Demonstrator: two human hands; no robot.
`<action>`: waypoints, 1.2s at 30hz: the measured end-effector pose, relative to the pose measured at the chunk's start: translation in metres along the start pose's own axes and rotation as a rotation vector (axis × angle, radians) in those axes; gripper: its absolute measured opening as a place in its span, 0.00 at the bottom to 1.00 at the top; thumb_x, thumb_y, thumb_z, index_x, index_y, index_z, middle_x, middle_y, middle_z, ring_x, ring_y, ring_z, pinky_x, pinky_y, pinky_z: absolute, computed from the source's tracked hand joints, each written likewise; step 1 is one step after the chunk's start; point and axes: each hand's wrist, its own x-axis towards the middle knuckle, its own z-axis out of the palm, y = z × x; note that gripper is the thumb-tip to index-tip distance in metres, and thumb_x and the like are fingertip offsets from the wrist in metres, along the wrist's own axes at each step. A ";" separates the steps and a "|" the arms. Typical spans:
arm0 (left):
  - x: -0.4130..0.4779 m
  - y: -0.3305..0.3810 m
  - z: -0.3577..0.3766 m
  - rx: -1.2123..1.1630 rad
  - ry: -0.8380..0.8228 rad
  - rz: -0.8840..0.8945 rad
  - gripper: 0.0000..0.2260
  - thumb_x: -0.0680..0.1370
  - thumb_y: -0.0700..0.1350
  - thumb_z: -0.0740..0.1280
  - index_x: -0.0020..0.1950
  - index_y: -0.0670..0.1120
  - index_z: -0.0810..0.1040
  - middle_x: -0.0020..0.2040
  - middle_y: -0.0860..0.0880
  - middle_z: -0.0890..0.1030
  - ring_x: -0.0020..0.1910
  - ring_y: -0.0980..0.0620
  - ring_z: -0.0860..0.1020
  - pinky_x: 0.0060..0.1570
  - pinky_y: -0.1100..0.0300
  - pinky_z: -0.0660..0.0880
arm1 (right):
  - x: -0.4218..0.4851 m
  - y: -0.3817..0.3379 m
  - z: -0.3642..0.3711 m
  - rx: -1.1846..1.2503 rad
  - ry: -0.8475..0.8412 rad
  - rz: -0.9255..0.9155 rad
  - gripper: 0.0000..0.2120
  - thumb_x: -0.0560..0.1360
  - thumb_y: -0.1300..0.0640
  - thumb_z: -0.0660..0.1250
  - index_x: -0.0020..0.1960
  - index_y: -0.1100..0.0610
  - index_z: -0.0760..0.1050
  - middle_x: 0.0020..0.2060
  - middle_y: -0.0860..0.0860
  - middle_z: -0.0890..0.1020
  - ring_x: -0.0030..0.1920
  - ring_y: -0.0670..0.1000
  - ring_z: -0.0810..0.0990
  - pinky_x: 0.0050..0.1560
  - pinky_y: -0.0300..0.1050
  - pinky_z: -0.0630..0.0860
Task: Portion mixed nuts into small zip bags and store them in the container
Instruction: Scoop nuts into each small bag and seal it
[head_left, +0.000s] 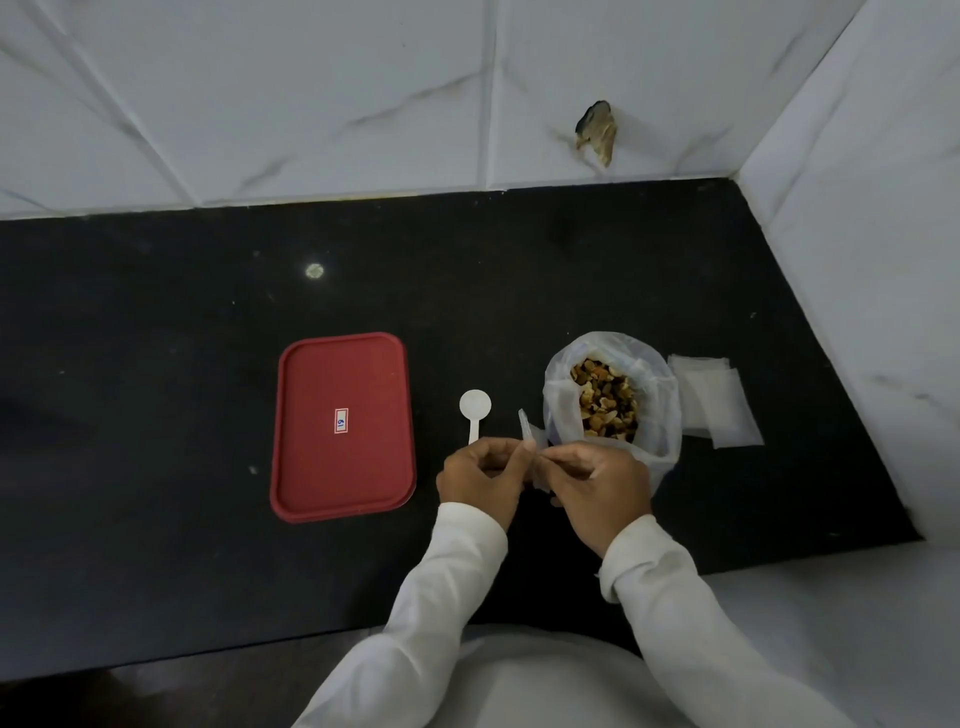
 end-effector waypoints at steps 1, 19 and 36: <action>0.001 0.000 0.000 0.002 0.011 0.001 0.03 0.73 0.49 0.75 0.40 0.52 0.83 0.36 0.55 0.85 0.39 0.55 0.84 0.50 0.52 0.82 | 0.000 0.001 0.000 0.016 -0.015 0.011 0.04 0.73 0.51 0.73 0.47 0.49 0.84 0.37 0.43 0.85 0.38 0.42 0.84 0.42 0.46 0.83; 0.000 0.006 0.006 0.076 0.028 0.073 0.04 0.75 0.47 0.73 0.40 0.52 0.85 0.34 0.55 0.84 0.36 0.56 0.84 0.45 0.56 0.83 | 0.007 0.003 -0.007 0.007 -0.118 0.004 0.04 0.71 0.49 0.74 0.41 0.50 0.82 0.36 0.44 0.84 0.38 0.42 0.83 0.46 0.44 0.81; -0.004 0.019 0.005 -0.072 -0.020 0.018 0.01 0.74 0.41 0.74 0.43 0.46 0.86 0.41 0.49 0.86 0.44 0.49 0.85 0.46 0.53 0.83 | 0.016 0.000 -0.020 0.035 -0.131 -0.135 0.09 0.76 0.46 0.67 0.49 0.47 0.84 0.40 0.41 0.85 0.43 0.42 0.84 0.46 0.48 0.82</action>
